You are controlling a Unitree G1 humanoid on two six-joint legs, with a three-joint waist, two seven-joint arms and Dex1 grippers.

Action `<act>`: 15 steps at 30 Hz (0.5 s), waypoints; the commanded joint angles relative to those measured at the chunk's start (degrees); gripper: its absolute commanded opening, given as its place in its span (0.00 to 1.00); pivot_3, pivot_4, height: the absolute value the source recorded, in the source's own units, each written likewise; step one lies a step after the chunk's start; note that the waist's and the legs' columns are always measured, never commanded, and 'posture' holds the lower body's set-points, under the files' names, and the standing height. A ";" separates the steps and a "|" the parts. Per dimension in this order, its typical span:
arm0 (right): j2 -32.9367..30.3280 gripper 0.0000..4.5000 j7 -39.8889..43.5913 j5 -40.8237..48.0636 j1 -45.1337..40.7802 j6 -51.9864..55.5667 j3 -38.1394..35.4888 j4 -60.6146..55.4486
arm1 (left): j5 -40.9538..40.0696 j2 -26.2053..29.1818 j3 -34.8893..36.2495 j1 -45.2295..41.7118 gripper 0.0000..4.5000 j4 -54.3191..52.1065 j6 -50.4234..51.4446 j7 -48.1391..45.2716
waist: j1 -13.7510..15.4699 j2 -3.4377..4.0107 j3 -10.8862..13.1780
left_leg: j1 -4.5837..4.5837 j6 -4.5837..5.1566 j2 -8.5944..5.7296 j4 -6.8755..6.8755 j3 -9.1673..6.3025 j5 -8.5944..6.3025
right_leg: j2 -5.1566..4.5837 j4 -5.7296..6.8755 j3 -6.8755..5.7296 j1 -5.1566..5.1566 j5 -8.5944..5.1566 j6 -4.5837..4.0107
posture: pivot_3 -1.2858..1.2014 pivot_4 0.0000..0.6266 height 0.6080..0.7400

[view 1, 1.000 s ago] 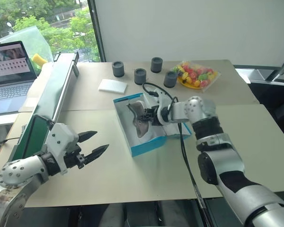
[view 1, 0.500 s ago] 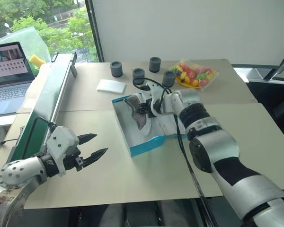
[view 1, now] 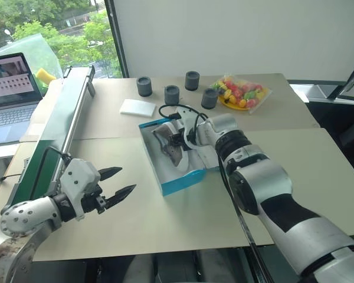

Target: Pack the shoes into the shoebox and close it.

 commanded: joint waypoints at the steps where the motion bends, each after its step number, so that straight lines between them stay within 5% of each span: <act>1: 0.88 0.53 0.21 0.22 -1.68 -1.01 -2.17 -0.42 | -0.41 -0.23 0.22 -0.13 0.73 -1.98 -0.61 0.58 | 0.02 0.00 0.00 | 0.00 0.00 0.00 0.00 0.00 0.00 | 0.00 0.00 0.00 0.00 0.00 0.00 | 0.52 0.24 1.00; 7: 1.25 0.98 1.71 -0.43 -3.60 -1.23 -2.40 -2.58 | -0.39 -0.07 0.33 0.05 0.73 -1.97 -0.71 0.52 | 0.03 0.00 0.00 | 0.00 0.00 0.00 0.02 0.00 0.00 | -0.01 0.03 0.00 0.01 0.00 0.00 | 0.52 0.24 1.00; 15: -0.82 0.98 2.41 -3.35 -5.58 -5.91 -0.58 -10.28 | -0.46 0.17 0.33 -0.72 0.73 -1.58 -0.53 0.57 | 0.04 0.01 0.01 | -0.02 0.00 -0.02 0.00 0.00 0.00 | -0.01 0.01 -0.01 -0.02 0.00 0.00 | 0.52 0.24 1.00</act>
